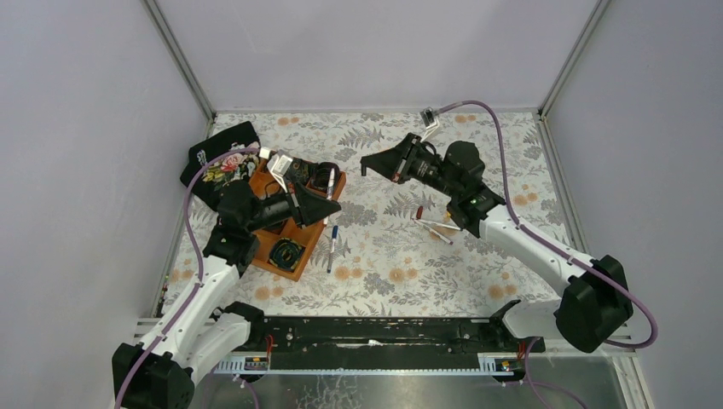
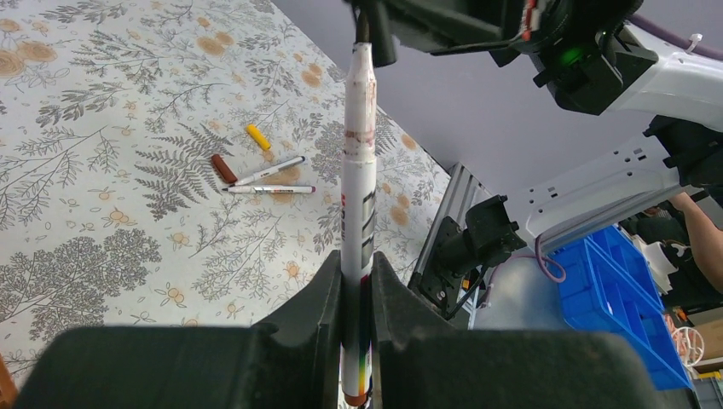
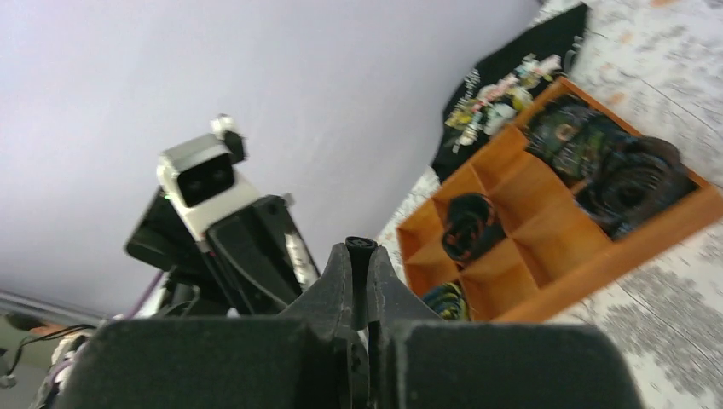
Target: Insert the pens into the pen caps
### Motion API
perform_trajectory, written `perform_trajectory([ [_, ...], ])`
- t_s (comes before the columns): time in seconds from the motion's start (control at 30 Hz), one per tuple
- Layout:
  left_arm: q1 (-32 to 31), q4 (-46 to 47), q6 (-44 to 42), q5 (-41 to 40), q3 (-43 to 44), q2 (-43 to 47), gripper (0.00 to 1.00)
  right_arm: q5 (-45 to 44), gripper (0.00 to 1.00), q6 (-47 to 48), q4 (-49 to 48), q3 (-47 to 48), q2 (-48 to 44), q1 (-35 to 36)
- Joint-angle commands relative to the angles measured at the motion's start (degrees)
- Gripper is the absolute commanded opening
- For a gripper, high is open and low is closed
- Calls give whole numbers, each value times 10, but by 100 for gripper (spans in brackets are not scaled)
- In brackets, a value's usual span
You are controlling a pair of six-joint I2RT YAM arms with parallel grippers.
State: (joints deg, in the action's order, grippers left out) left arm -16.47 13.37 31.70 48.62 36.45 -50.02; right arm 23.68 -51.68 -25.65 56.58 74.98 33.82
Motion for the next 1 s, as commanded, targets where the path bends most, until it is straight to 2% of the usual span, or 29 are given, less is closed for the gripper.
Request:
perform_trajectory([
  [0.0, -3, 39, 7, 17, -9, 5, 0, -3, 0, -53, -154, 19, 17, 21],
  [0.57, -3, 47, 13, 18, -11, 5, 0, 14, 0, -36, -141, 116, 90, 56],
  [0.97, -4, 51, 14, 17, -13, 6, 0, 26, 0, -27, -129, 142, 115, 70],
])
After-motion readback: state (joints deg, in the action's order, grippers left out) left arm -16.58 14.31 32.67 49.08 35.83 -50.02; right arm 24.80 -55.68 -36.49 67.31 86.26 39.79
